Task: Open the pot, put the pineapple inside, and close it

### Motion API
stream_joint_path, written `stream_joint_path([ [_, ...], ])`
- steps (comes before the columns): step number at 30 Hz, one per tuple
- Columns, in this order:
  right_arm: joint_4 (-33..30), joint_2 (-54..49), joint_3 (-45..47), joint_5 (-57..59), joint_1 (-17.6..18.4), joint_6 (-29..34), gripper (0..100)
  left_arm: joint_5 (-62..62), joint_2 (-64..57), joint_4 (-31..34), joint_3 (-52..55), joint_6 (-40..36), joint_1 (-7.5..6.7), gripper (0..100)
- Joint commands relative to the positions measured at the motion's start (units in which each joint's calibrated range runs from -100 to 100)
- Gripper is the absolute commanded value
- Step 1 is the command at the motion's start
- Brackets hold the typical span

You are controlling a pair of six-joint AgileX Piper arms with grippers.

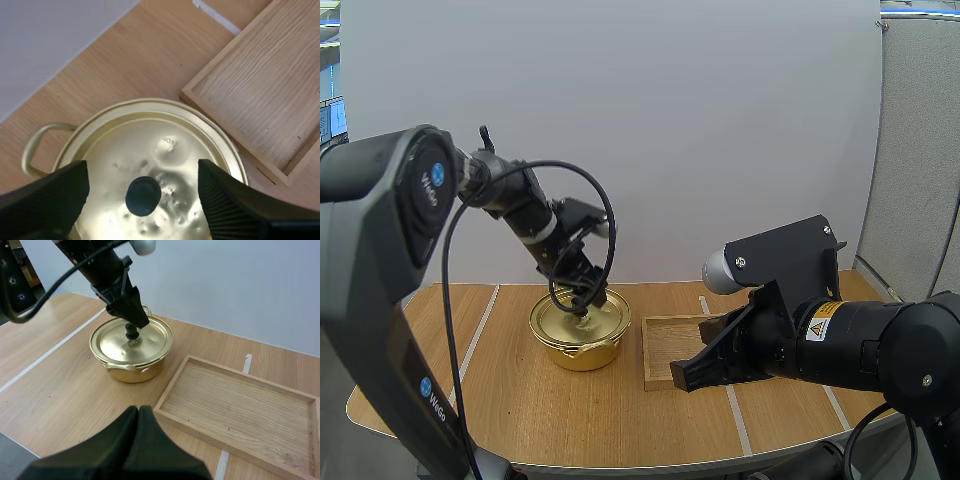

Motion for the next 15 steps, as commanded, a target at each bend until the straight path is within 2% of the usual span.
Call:
stream_joint_path([
  [1, 0.5, -0.2, 0.1, -0.5, -0.2, -0.7, 0, 8.1, -9.1, -0.4, -3.2, 0.2, -0.18, 100],
  [15, 0.5, -0.5, 0.1, -0.5, -0.2, -0.7, 0, 25.8, -38.9, -0.4, -3.5, -1.3, -0.18, 100],
])
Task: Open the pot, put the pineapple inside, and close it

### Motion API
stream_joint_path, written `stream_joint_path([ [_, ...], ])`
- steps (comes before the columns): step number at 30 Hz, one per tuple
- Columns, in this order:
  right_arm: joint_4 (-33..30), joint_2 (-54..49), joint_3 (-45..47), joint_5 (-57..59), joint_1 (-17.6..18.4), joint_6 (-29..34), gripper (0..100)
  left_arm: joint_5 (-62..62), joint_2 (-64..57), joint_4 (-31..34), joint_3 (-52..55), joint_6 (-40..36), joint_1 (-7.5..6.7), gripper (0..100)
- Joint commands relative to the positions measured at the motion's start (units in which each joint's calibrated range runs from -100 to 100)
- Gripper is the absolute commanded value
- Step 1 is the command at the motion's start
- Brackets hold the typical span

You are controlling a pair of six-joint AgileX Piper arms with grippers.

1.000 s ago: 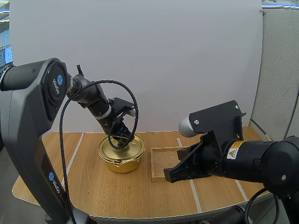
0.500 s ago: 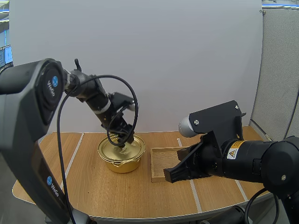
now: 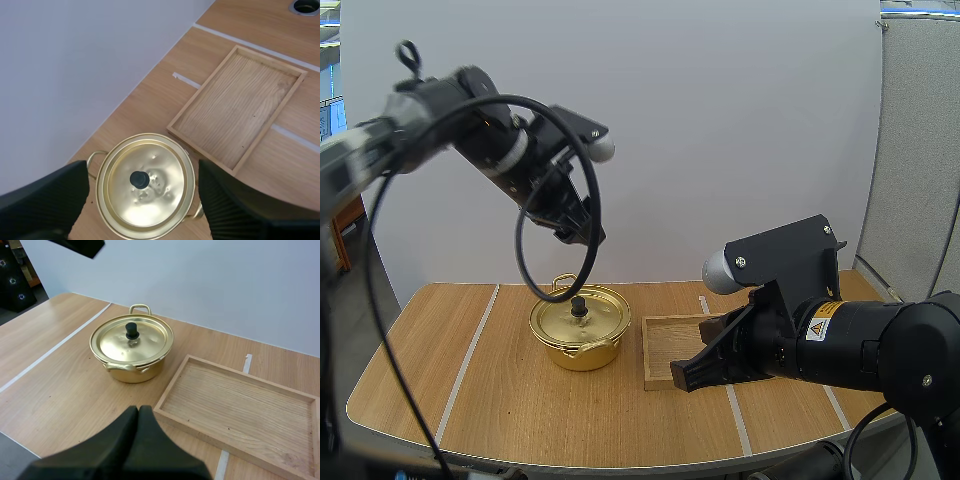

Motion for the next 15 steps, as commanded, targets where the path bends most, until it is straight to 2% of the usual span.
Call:
stream_joint_path([
  [1, 0.5, -0.5, 0.1, -0.5, -0.2, -0.7, 0, 5.8, -12.0, -0.5, -0.5, -1.2, -0.18, 100],
  [15, 0.5, -0.5, 0.1, -0.5, -0.2, -0.7, 0, 5.8, -32.5, -0.3, 0.3, -7.5, -0.18, 100],
])
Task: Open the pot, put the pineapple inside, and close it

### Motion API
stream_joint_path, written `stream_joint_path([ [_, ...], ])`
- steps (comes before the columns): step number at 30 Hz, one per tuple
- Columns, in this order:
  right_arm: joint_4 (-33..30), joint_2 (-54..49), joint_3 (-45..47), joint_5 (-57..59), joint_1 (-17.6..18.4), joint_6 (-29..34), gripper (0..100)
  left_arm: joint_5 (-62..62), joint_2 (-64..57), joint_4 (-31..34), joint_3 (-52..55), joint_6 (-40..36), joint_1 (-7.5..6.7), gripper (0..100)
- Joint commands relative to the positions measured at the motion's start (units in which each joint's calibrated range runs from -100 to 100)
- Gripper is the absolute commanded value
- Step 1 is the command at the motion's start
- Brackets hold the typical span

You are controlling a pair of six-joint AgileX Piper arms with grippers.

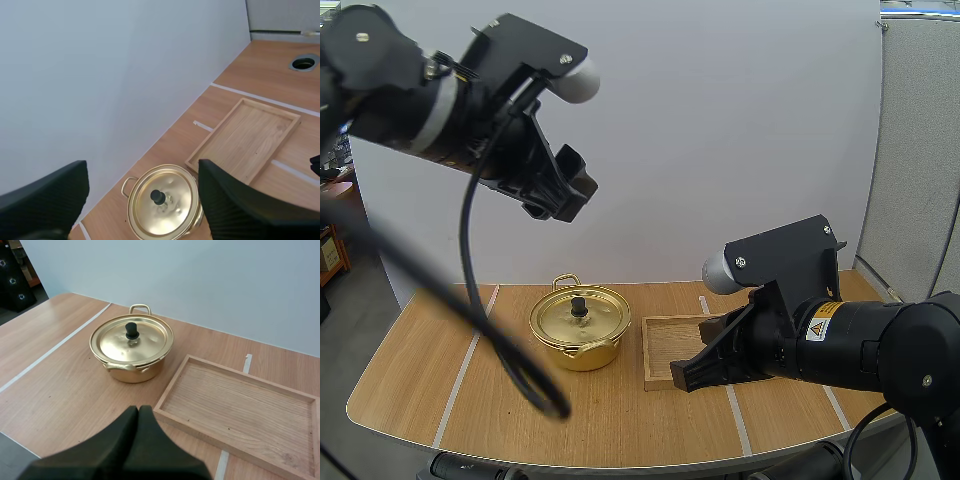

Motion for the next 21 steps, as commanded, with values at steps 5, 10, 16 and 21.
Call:
stream_joint_path([
  [5, 0.5, -0.4, 0.1, -0.5, -0.2, -0.7, 0, 0.9, -14.1, 0.2, 2.1, -5.8, -0.18, 100],
  [10, 0.5, -0.4, 0.1, -0.5, -0.2, -0.7, 0, 0.9, -18.8, 0.8, 7.8, -6.8, -0.18, 100],
  [16, 0.5, -0.4, 0.1, -0.5, -0.2, -0.7, 0, 0.9, -23.6, 1.8, 16.1, -8.0, -0.18, 100],
  [21, 0.5, -0.4, 0.1, -0.5, -0.2, -0.7, 0, 0.9, -27.4, 1.7, 21.1, -9.2, -0.1, 89],
])
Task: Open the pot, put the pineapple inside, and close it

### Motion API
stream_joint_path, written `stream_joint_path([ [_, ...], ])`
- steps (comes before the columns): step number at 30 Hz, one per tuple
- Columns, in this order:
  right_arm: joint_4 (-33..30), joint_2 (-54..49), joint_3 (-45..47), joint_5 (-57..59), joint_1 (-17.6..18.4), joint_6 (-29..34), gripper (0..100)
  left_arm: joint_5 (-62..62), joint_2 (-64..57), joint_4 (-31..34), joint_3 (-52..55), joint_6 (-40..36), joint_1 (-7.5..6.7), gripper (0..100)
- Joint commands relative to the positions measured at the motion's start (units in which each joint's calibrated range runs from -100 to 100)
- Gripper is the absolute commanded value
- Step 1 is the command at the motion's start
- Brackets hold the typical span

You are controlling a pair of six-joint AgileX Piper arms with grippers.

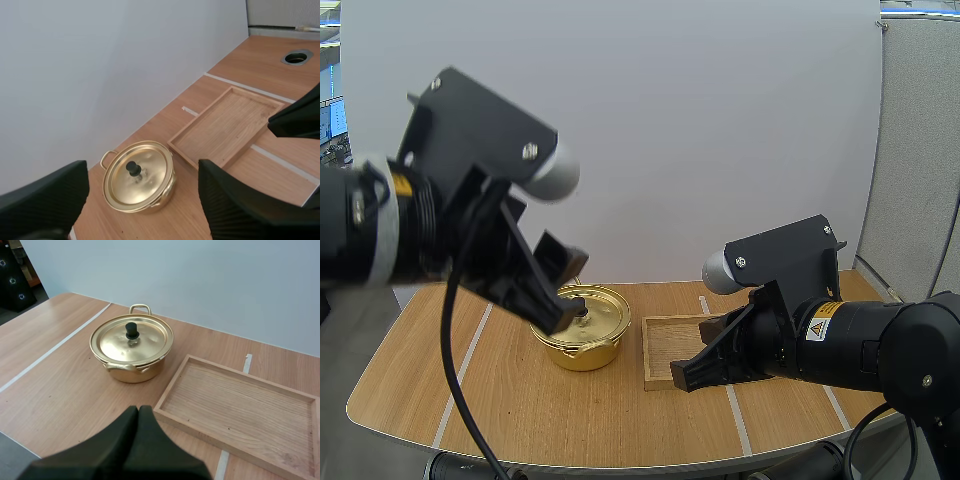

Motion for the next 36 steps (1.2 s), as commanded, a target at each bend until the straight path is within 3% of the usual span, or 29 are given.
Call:
stream_joint_path([
  [1, 0.5, -0.4, 0.1, -0.5, -0.2, -0.7, 0, 0.0, -4.8, 0.3, 6.4, -2.2, -0.1, 81],
  [3, 0.5, -0.4, 0.1, -0.5, -0.2, -0.7, 0, 0.0, -6.0, 0.3, 8.4, -2.4, -0.02, 59],
  [5, 0.5, -0.4, 0.1, -0.5, -0.2, -0.7, 0, 0.0, -7.5, 0.3, 10.9, -2.4, 0.07, 24],
  [7, 0.4, -0.4, 0.1, -0.5, -0.2, -0.7, 0, 0.0, -8.8, 0.2, 13.4, -2.4, 0.07, 0],
  [13, 0.0, -0.4, 0.1, -0.5, -0.5, -0.7, 0, -0.3, -14.6, 0.2, 19.8, -6.3, 0.22, 0],
  [18, 0.0, -0.8, 0.1, -0.5, -1.7, -0.7, 0, -9.6, -19.0, 0.2, 21.4, -7.0, 0.22, 0],
  [26, 0.0, -9.1, 0.1, -0.5, -2.3, -0.7, 0, -30.3, -24.1, 0.6, 23.4, -14.4, 0.22, 0],
  [36, 0.6, -9.1, 0.2, -8.4, -5.9, -0.7, 0, -39.0, -24.1, 2.2, 26.9, -19.0, 1.06, 0],
])
